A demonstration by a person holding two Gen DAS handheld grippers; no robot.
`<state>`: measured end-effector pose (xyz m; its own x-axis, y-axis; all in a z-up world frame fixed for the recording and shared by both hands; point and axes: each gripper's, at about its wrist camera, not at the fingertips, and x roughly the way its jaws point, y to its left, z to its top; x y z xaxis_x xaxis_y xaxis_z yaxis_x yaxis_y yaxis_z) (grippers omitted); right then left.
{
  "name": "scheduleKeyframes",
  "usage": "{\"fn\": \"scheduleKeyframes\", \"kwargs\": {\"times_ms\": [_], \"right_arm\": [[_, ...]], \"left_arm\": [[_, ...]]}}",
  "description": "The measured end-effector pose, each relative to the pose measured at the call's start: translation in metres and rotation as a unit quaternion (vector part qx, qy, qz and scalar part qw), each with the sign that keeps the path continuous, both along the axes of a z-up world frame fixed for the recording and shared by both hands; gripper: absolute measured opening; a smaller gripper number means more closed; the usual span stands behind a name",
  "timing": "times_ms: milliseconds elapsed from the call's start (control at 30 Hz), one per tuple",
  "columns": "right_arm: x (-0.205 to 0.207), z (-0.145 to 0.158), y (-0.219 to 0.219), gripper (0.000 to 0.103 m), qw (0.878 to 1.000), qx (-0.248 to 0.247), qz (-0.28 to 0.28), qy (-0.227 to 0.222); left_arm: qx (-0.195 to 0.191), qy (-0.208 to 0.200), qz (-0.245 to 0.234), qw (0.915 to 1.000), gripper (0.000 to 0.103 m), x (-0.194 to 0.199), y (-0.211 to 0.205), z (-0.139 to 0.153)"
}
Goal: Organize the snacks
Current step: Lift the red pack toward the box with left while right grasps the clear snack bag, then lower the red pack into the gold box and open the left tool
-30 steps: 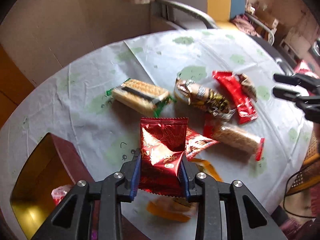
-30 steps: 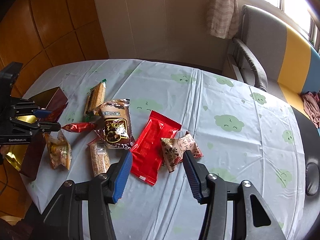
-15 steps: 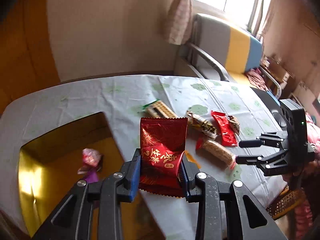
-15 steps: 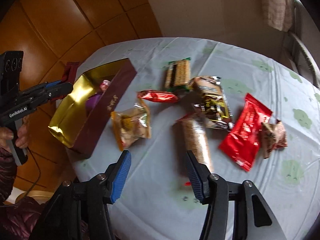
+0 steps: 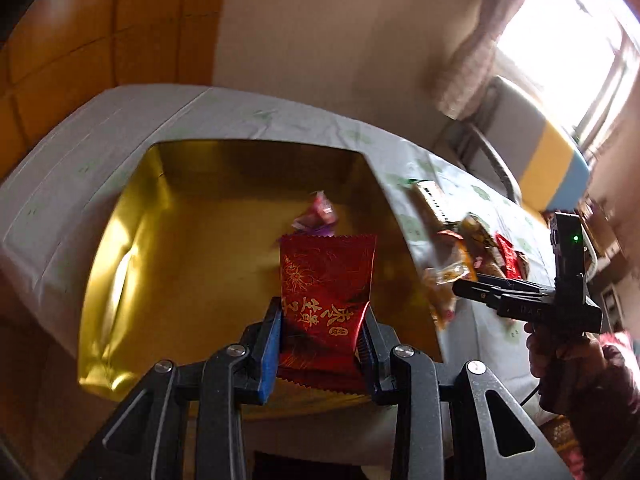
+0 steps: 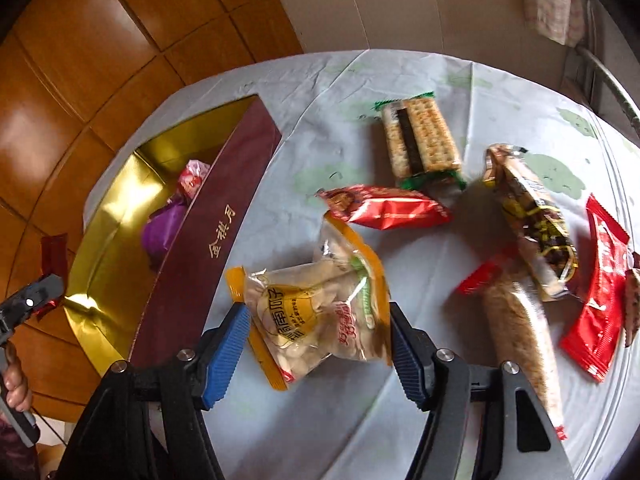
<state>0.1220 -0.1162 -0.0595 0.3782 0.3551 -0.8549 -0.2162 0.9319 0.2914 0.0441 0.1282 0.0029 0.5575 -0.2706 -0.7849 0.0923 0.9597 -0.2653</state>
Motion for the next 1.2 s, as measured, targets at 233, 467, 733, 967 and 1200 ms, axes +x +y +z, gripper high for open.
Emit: {"fn": "scheduleKeyframes", "kwargs": {"times_ms": [233,467,733,967,1200], "right_arm": [[-0.015,0.005,0.005,0.054,0.999,-0.038,-0.015,-0.014],[-0.056,0.030,-0.026,0.051,0.999,-0.013,-0.028,-0.018],[-0.094,0.016,-0.065,0.051,0.996,-0.010,-0.085,0.010],[-0.097,0.007,-0.078,0.051,0.994,0.026,-0.107,0.007],[-0.100,0.004,-0.080,0.049,0.993,0.040,-0.111,-0.001]], "left_arm": [[0.015,-0.011,0.046,0.9987,0.034,-0.016,0.023,-0.006],[0.010,-0.003,0.050,0.9987,0.035,-0.016,0.023,-0.014],[0.006,-0.004,0.040,0.9992,0.035,-0.006,0.011,-0.019],[0.023,0.005,0.013,0.9996,0.035,0.000,-0.021,-0.019],[0.037,0.012,-0.001,0.9992,0.035,-0.001,-0.043,-0.021]]}}
